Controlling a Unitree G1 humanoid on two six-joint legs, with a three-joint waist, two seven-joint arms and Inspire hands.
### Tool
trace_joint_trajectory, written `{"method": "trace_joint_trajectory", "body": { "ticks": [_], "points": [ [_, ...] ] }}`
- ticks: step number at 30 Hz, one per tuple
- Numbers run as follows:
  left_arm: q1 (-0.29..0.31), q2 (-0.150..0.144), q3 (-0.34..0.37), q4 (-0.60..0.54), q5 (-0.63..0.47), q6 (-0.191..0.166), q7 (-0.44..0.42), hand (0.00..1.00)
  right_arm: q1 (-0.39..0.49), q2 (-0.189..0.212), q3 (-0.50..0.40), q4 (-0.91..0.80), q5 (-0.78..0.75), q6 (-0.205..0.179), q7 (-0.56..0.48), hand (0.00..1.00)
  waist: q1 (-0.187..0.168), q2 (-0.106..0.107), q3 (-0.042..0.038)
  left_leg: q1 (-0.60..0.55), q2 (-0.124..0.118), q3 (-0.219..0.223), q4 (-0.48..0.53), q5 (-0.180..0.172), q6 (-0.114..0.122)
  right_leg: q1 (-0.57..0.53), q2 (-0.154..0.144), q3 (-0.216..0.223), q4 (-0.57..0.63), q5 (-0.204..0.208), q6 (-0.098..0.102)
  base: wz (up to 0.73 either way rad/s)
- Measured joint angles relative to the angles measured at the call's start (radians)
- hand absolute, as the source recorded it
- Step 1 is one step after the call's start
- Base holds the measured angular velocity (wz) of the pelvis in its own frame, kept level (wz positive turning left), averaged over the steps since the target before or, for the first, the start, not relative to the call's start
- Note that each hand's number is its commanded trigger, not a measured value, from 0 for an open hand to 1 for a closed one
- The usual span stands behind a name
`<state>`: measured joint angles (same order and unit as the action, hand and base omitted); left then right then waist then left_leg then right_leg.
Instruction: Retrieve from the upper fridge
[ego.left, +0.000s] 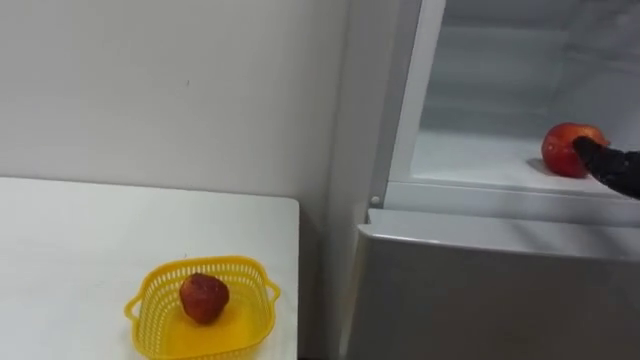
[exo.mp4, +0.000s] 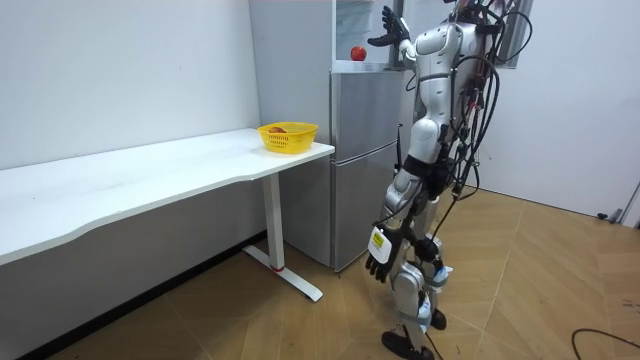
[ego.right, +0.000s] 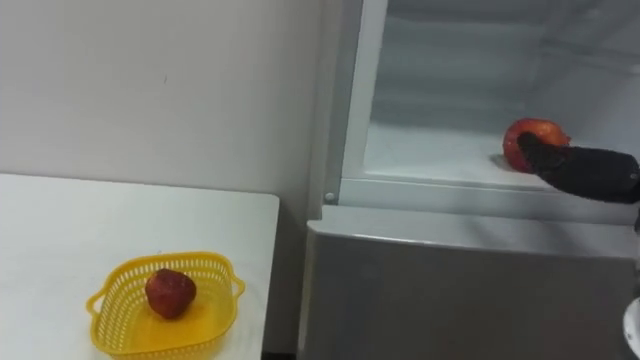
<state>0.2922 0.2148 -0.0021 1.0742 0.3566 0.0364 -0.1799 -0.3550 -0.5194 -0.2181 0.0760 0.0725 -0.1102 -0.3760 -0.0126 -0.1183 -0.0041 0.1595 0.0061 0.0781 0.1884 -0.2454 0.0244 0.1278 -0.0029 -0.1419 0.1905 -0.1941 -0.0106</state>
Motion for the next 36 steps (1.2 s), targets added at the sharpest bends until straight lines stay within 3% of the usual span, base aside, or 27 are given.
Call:
{"method": "trace_joint_trajectory", "body": {
  "ticks": [5,11,17,25,36],
  "points": [
    [-0.002,0.011,0.001,-0.003,0.000,0.014,-0.009,0.00,-0.041,-0.024,0.002,0.079,-0.004,0.025,0.029,0.00,0.010,-0.010,-0.0011,-0.010,-0.001,-0.019,0.002,0.000,0.000,0.002,-0.002,-0.018,0.001,0.000,0.000,0.08],
    [0.003,0.012,0.020,-0.012,0.002,0.057,-0.004,0.00,-0.100,-0.042,0.002,0.168,-0.002,0.093,0.037,0.00,0.020,-0.028,0.0049,-0.029,-0.003,-0.038,0.016,0.000,0.000,-0.009,-0.010,-0.060,0.015,-0.001,0.000,0.10],
    [0.023,0.013,0.035,-0.035,0.000,0.074,0.002,0.00,-0.102,-0.042,0.002,0.179,0.006,0.113,0.053,0.00,0.022,-0.037,0.0001,-0.030,-0.004,-0.055,0.019,0.000,0.000,-0.004,-0.013,-0.074,0.015,-0.001,0.000,0.08],
    [0.033,0.014,0.037,-0.043,-0.001,0.089,-0.003,0.00,-0.132,-0.043,0.003,0.231,0.041,0.129,0.071,0.00,0.023,-0.030,0.0036,-0.031,-0.004,-0.057,0.021,0.000,0.000,0.003,-0.011,-0.073,0.015,-0.001,0.000,0.00],
    [0.043,0.017,0.041,-0.043,0.000,0.100,-0.007,0.00,-0.133,-0.067,0.003,0.287,0.058,0.155,0.059,0.00,0.023,-0.020,-0.0030,-0.052,-0.006,-0.068,0.034,0.001,0.000,-0.008,-0.011,-0.087,0.015,-0.001,0.000,0.03]
  ]
}}
